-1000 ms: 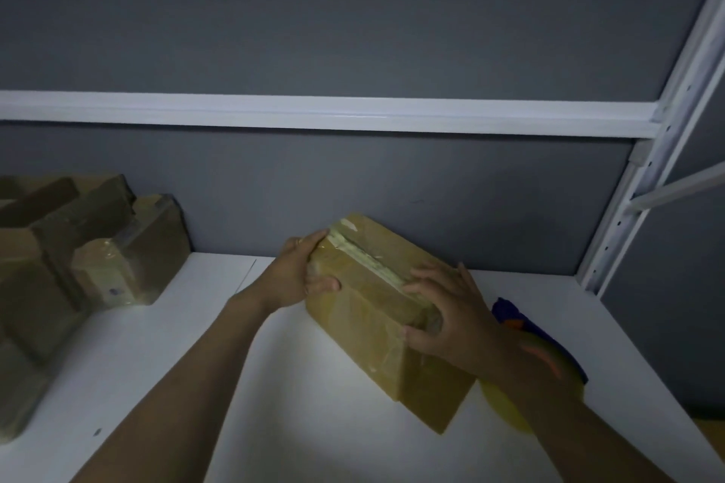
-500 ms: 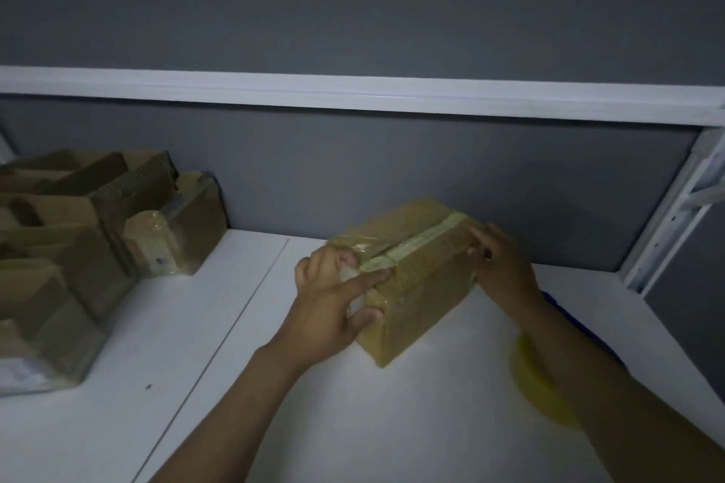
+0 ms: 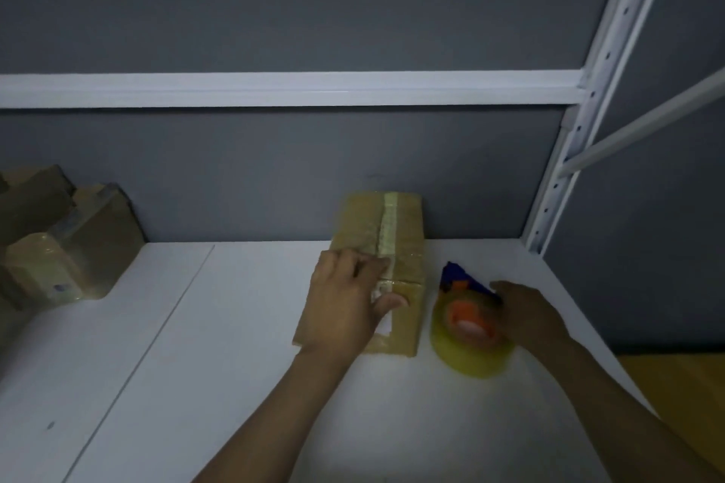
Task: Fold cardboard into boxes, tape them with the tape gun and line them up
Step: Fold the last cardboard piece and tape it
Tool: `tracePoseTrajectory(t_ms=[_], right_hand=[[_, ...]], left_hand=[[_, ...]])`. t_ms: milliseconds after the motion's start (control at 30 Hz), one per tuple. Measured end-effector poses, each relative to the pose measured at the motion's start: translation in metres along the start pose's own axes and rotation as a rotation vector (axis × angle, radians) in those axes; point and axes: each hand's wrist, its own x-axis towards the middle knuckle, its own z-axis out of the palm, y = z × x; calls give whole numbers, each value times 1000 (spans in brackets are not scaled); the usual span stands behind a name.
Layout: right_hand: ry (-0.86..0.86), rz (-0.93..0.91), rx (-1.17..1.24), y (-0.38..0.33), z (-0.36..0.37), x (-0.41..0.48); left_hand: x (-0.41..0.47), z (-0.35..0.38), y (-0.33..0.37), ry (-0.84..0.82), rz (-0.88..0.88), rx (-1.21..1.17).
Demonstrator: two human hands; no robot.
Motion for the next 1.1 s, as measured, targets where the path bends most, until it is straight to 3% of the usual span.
tracePoseTrajectory(t_ms=[267, 467, 600, 667, 833, 1000, 1100], right_hand=[[85, 53, 114, 17, 5, -9], [456, -120, 435, 17, -27, -38], [626, -251, 677, -2, -67, -57], [603, -329, 760, -5, -83, -60], [245, -586, 1017, -11, -113, -76], [273, -688, 991, -36, -108, -96], [236, -746, 905, -50, -99, -109]], left_hand=[[1, 1, 27, -55, -53, 113], [25, -24, 86, 74, -57, -283], [51, -41, 123, -174, -265, -604], [55, -46, 125, -177, -283, -786], [39, -62, 117, -205, -271, -1201], [34, -98, 101, -118, -409, -1152], [43, -119, 85, -215, -626, -1346]])
